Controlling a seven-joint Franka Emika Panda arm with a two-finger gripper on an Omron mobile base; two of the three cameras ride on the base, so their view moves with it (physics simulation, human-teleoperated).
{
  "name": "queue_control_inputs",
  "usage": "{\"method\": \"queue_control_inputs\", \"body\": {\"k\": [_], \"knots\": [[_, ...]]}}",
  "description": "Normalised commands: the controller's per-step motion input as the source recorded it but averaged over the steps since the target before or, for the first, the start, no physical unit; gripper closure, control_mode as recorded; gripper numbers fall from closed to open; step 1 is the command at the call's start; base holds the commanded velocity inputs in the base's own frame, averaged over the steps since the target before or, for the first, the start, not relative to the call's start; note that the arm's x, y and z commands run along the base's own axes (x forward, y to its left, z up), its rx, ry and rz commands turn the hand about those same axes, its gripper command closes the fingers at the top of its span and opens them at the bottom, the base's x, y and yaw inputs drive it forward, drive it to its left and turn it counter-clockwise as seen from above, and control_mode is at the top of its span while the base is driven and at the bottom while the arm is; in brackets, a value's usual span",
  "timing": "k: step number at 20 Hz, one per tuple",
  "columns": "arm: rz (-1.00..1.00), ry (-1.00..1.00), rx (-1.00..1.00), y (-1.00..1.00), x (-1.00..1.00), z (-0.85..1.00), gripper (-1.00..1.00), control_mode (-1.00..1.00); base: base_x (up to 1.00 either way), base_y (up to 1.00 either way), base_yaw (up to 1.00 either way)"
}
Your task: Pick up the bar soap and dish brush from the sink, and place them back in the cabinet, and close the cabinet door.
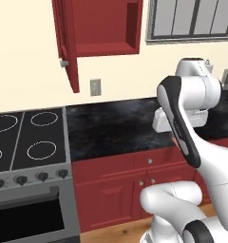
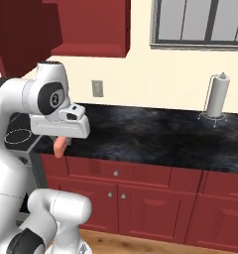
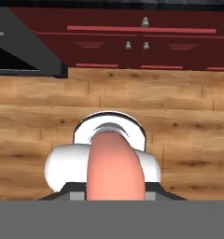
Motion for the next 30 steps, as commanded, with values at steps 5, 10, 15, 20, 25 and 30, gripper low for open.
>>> {"method": "queue_control_inputs", "body": {"k": [5,10,15,20,25,30], "knots": [[0.00,0.00,0.00,0.00,0.00,0.00,1.00,1.00,0.34,-0.05,0.07],[0.00,0.00,0.00,0.00,0.00,0.00,1.00,1.00,0.33,0.03,0.01],[0.00,0.00,0.00,0.00,0.00,0.00,1.00,1.00,0.38,0.04,0.00],[0.00,0.00,0.00,0.00,0.00,0.00,1.00,1.00,0.42,0.13,0.00],[0.00,0.00,0.00,0.00,0.00,0.00,1.00,1.00,0.41,0.20,0.00],[0.00,0.00,0.00,0.00,0.00,0.00,1.00,1.00,0.33,0.30,0.00]]}}
